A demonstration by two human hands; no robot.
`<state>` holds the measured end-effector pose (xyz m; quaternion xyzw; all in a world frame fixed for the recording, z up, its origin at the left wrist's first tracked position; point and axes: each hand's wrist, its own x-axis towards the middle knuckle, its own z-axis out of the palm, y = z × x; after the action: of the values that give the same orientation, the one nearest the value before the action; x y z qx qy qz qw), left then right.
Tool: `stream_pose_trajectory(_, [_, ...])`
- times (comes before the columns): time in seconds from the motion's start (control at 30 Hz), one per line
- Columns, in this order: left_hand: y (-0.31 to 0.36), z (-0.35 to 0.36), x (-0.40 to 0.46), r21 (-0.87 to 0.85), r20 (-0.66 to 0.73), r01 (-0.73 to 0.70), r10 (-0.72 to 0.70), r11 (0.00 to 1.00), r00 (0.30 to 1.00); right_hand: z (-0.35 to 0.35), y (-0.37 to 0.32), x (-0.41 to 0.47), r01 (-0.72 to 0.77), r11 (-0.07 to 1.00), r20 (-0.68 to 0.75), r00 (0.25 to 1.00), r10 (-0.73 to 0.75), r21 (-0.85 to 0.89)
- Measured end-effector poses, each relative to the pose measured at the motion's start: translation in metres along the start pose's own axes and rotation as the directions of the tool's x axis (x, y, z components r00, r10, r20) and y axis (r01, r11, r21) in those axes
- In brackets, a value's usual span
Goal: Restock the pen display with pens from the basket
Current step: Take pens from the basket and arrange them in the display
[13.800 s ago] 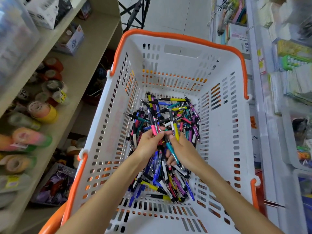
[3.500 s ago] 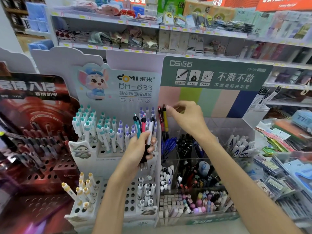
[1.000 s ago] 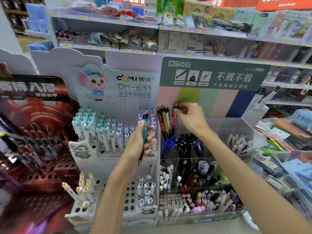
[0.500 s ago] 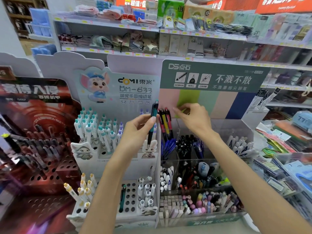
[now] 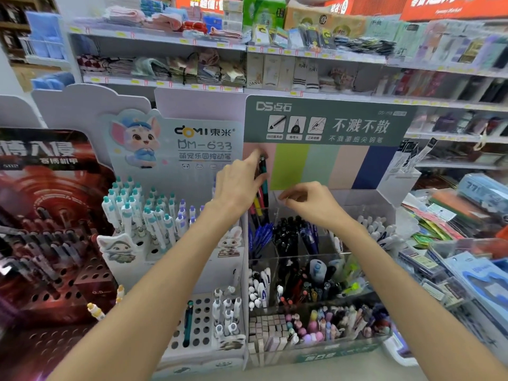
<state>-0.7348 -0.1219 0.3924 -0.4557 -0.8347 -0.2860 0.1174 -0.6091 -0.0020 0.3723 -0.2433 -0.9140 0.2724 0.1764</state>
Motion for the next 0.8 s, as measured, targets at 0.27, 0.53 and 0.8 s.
stream_pose_trajectory(0.27, [-0.005,0.010,-0.003,0.257,-0.003,-0.051,0.053,0.965,0.999,0.005,0.009,0.001,-0.007,0.997,0.059,0.998,0.012,-0.071])
stream_pose_trajectory(0.53, [-0.006,0.000,-0.003,0.229,-0.023,-0.122,0.131,0.966,0.991,-0.009,-0.001,-0.014,-0.011,0.999,-0.023,1.000,0.011,-0.034])
stream_pose_trajectory(0.8, [0.043,0.001,-0.029,-0.226,0.229,-0.228,0.279,0.947,0.933,-0.034,0.011,-0.098,-0.249,0.960,-0.211,0.939,0.271,0.126])
